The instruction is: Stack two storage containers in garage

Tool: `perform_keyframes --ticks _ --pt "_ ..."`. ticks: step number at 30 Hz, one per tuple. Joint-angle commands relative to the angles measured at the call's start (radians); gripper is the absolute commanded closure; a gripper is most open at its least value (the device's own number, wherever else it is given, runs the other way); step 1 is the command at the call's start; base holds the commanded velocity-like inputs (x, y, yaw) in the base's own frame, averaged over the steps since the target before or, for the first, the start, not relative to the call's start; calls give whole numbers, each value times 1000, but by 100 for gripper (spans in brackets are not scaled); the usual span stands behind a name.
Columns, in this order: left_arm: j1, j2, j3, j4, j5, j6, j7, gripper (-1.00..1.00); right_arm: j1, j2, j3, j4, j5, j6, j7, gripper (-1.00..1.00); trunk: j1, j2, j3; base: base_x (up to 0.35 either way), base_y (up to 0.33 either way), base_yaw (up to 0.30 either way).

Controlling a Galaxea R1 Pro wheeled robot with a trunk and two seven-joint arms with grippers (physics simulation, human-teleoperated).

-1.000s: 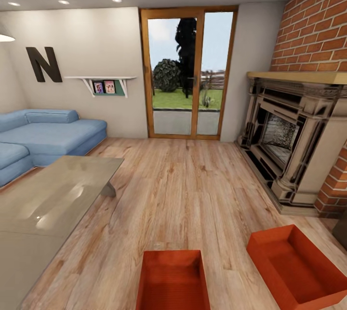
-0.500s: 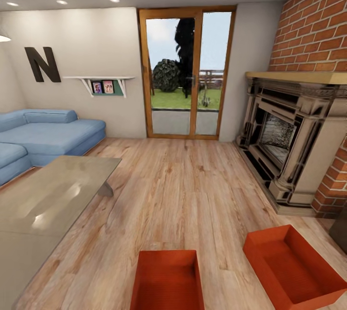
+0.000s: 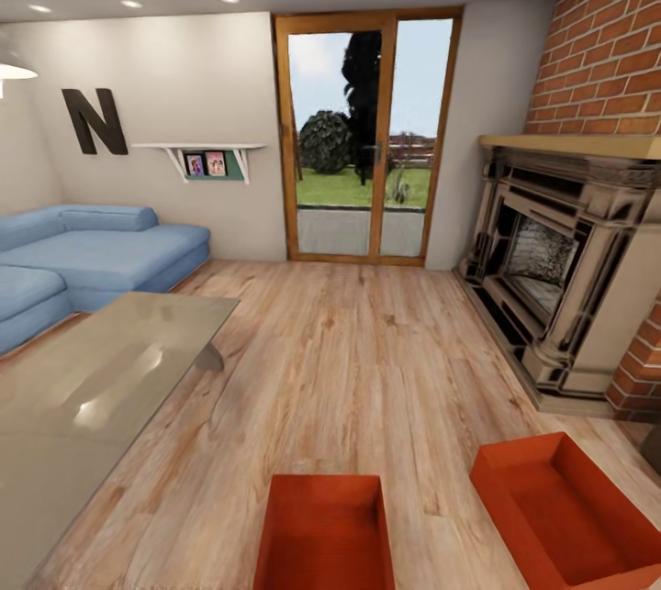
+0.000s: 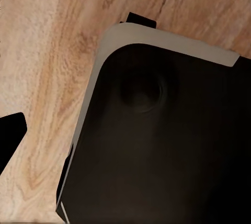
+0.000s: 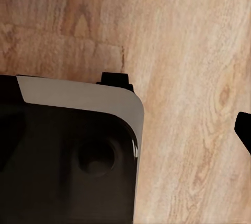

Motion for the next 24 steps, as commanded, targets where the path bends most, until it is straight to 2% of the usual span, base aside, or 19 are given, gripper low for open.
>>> perform_keyframes --ticks 1,12,20,24 --pt "0 0 -1 -2 10 5 2 -100 -1 0 7 2 -3 -5 0 -100 0 -1 -2 0 0 199" --pt "0 0 -1 -2 10 5 2 -100 -1 1 7 2 -3 -5 -1 -100 0 -1 -10 0 0 169" --pt "0 0 -1 -2 10 5 2 -100 -1 1 6 3 -5 -4 -3 -100 0 -1 -10 0 0 8" --pt "0 0 -1 -2 10 5 2 -100 -1 2 6 4 -6 -2 -5 -100 0 -1 -10 0 0 -124"
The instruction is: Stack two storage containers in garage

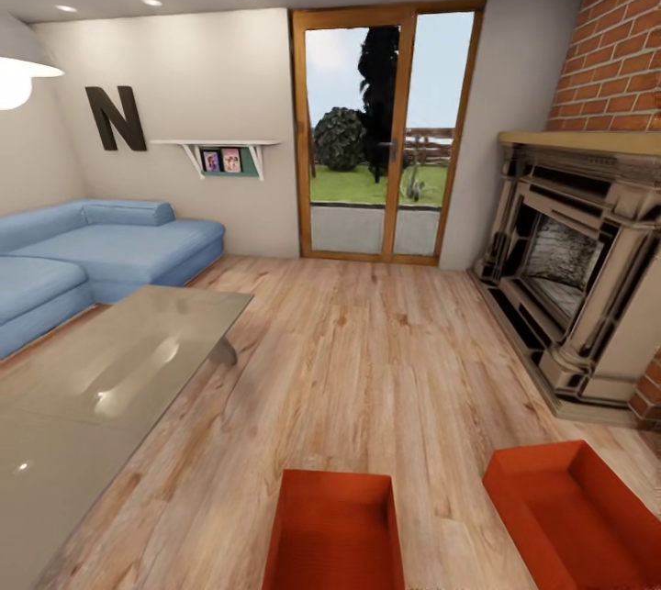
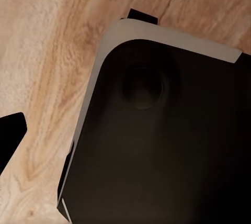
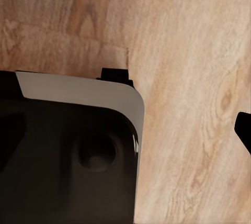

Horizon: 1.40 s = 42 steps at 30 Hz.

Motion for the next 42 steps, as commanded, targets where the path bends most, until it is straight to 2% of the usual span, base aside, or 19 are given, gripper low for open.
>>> perform_keyframes --ticks 1,12,25,42 --pt "0 0 -1 -2 11 5 2 -100 -1 0 8 2 -3 -4 0 -100 0 -1 -1 0 0 -196" --pt "0 0 -1 -2 11 5 2 -100 -1 1 8 3 -3 -4 -1 -100 0 -1 -1 0 0 -208" --pt "0 0 -1 -2 11 5 2 -100 -1 0 8 3 -3 -5 -1 -100 0 -1 -1 28 157 -12" --pt "0 0 -1 -2 11 5 2 -100 -1 -1 8 3 -3 -5 4 -100 0 -1 -1 1 9 0"
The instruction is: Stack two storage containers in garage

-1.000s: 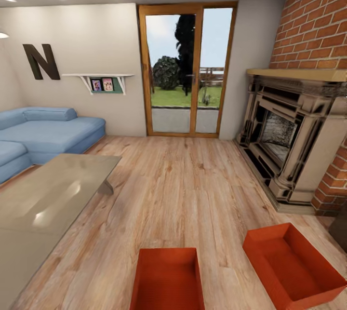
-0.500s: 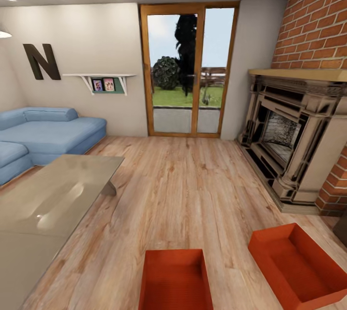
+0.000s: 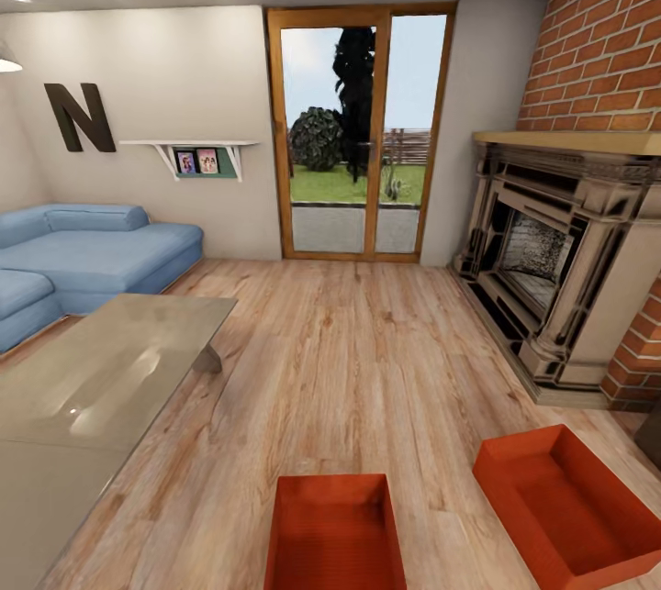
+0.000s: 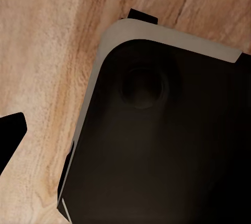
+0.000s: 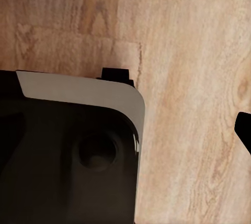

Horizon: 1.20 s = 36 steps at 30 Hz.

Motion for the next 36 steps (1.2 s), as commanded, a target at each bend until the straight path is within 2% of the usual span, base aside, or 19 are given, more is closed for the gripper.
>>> perform_keyframes --ticks 1,11,36 --pt "0 0 -1 -2 10 5 2 -100 -1 0 8 2 -3 -5 1 -100 0 -1 -1 0 0 0" --pt "0 0 -1 -2 10 5 2 -100 -1 -3 8 2 -4 -5 -3 -100 0 -1 -5 0 0 0" --pt "0 0 -1 -2 10 5 2 -100 -1 -4 8 2 -2 -6 -1 -100 0 -1 -45 0 0 0"
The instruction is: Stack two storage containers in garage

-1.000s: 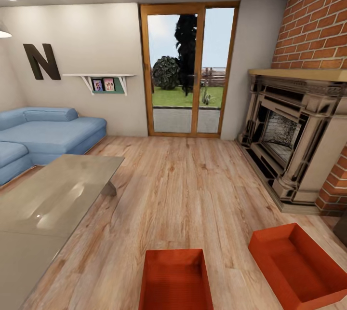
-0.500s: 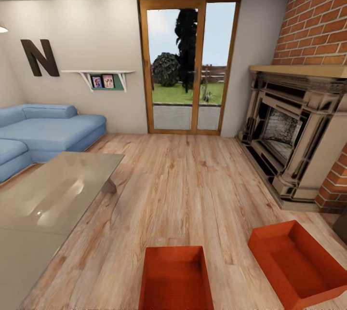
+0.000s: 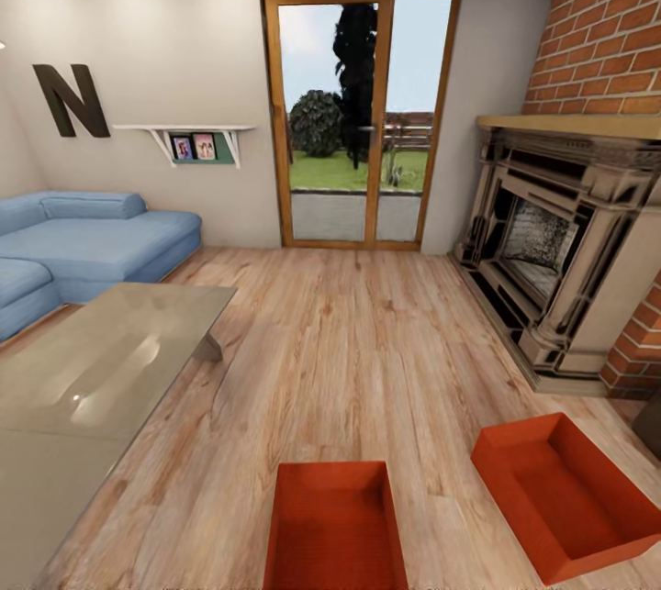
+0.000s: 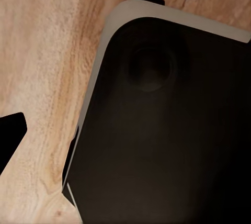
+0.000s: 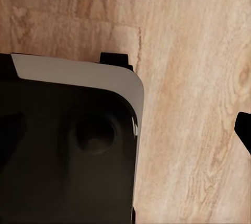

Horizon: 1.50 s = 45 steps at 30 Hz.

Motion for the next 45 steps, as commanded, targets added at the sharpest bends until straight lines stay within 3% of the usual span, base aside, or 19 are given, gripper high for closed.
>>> perform_keyframes --ticks 1,45 --pt "0 0 -1 -2 10 5 2 -100 -1 0 8 2 -3 -5 0 -100 0 0 -3 0 0 0" --pt "0 4 -9 1 1 4 2 -100 -1 -4 7 8 -3 -5 4 -100 0 0 -74 0 -22 0"
